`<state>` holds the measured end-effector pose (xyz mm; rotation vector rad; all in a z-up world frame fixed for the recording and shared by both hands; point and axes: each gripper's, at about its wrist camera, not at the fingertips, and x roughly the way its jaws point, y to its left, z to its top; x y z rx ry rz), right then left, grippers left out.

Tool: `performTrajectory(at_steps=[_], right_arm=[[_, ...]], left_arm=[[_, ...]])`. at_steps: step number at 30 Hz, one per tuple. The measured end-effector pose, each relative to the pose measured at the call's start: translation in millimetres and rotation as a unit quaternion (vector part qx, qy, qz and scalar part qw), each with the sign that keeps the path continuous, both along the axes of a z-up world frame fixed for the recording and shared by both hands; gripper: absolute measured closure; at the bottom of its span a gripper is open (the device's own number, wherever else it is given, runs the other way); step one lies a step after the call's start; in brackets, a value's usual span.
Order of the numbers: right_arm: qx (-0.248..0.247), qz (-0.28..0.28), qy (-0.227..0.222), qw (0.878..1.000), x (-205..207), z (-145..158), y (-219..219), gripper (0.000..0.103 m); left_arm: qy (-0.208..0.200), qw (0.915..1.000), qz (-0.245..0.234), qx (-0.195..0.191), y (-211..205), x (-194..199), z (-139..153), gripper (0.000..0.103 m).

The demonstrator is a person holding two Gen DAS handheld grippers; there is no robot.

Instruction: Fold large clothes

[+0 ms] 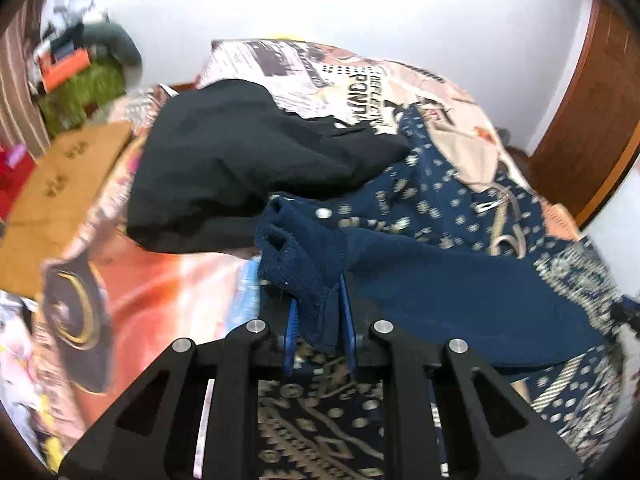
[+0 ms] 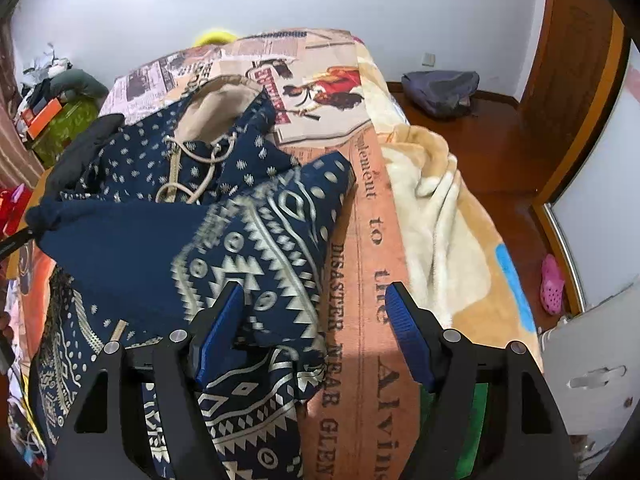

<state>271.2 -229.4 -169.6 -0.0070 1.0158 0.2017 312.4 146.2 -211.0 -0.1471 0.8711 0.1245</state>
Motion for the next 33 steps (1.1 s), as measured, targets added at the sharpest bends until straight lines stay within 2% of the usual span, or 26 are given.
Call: performTrajectory(at_steps=[2, 7, 9, 10, 12, 16, 18, 21, 25, 28, 31, 33], right_arm=[[-0.002, 0.004, 0.008, 1.000, -0.1, -5.1, 2.8, 0.034], [-0.011, 0.017, 0.009, 1.000, -1.6, -6.2, 7.9, 0.034], [-0.013, 0.021, 0.009, 1.000, -0.5, -2.5, 8.6, 0.034], [-0.015, 0.024, 0.006, 1.000, 0.6, 0.7, 9.7, 0.034], [-0.021, 0.030, -0.007, 0.999, 1.6, 9.8, 11.3, 0.034], [-0.021, 0.044, -0.040, 0.998, 7.7, 33.0, 18.2, 0.034], [-0.014, 0.048, -0.055, 0.997, 13.6, 44.6, 22.5, 0.034], [0.007, 0.051, -0.073, 0.996, 28.1, 63.1, 31.7, 0.034], [0.029, 0.065, -0.095, 0.993, 51.0, 86.5, 51.5, 0.033], [0.034, 0.074, -0.108, 0.991, 70.4, 97.7, 67.5, 0.032], [0.039, 0.077, -0.116, 0.989, 92.9, 101.5, 79.8, 0.025], [0.045, 0.070, -0.111, 0.990, 113.5, 97.9, 86.6, 0.025]], left_arm=[[0.015, 0.9997, 0.007, 0.020, 2.9, -0.9, -8.4, 0.082], [0.094, 0.9956, 0.000, 0.000, 8.2, 1.0, -49.9, 0.074], [0.111, 0.9934, -0.007, 0.031, 4.1, -0.5, -57.2, 0.062], [0.108, 0.9931, -0.009, 0.045, 3.0, -1.8, -55.6, 0.060], [0.103, 0.9926, -0.016, 0.063, -0.8, -2.7, -46.8, 0.056], [0.076, 0.9944, -0.025, 0.069, -6.0, 1.0, -13.3, 0.055], [0.051, 0.9956, -0.032, 0.072, -11.9, 8.0, 10.4, 0.048], [0.010, 0.9969, -0.047, 0.063, -22.1, 25.3, 48.0, 0.043], [-0.021, 0.9965, -0.068, 0.043, -42.6, 58.9, 84.8, 0.042], [-0.032, 0.9956, -0.083, 0.033, -55.2, 88.5, 100.0, 0.039], [-0.026, 0.9952, -0.090, 0.029, -67.7, 123.4, 101.0, 0.039], [-0.018, 0.9954, -0.091, 0.025, -73.9, 141.6, 96.2, 0.039]])
